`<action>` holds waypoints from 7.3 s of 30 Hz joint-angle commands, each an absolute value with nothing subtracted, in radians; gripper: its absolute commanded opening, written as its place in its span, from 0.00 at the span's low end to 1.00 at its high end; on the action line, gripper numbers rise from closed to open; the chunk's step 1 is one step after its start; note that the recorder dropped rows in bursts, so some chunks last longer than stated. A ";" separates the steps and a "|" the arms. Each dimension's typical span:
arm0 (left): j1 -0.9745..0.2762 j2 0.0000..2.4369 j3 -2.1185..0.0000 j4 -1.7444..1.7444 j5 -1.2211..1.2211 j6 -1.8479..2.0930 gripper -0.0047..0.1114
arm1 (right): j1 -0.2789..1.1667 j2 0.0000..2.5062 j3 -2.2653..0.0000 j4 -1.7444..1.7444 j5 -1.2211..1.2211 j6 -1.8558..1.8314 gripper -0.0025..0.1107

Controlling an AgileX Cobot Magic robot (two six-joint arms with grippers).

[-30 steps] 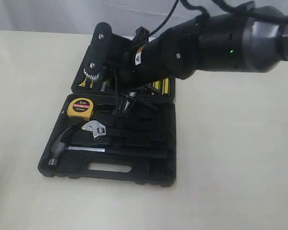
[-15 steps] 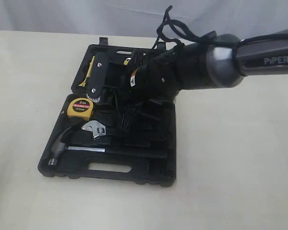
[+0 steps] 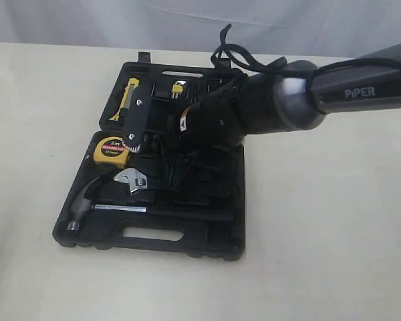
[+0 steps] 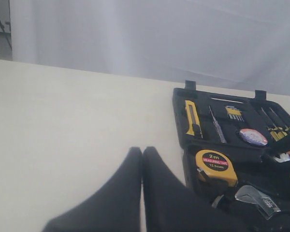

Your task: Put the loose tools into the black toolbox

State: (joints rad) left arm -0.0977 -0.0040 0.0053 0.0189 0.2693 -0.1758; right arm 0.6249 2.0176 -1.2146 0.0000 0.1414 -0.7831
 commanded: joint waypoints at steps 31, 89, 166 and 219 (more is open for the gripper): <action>-0.103 0.000 0.000 0.016 0.271 -0.177 0.04 | 0.590 1.949 -1.221 0.015 0.185 -0.081 0.02; -0.103 0.000 0.000 0.023 0.269 -0.177 0.04 | 1.399 1.723 -0.985 -1.189 0.992 1.134 0.02; -0.103 0.000 0.000 0.023 0.271 -0.177 0.04 | 1.368 1.782 -1.108 -1.055 0.954 0.604 0.02; -0.103 0.000 0.000 0.015 0.270 -0.177 0.04 | 0.503 2.205 -1.638 -0.688 0.375 -0.302 0.49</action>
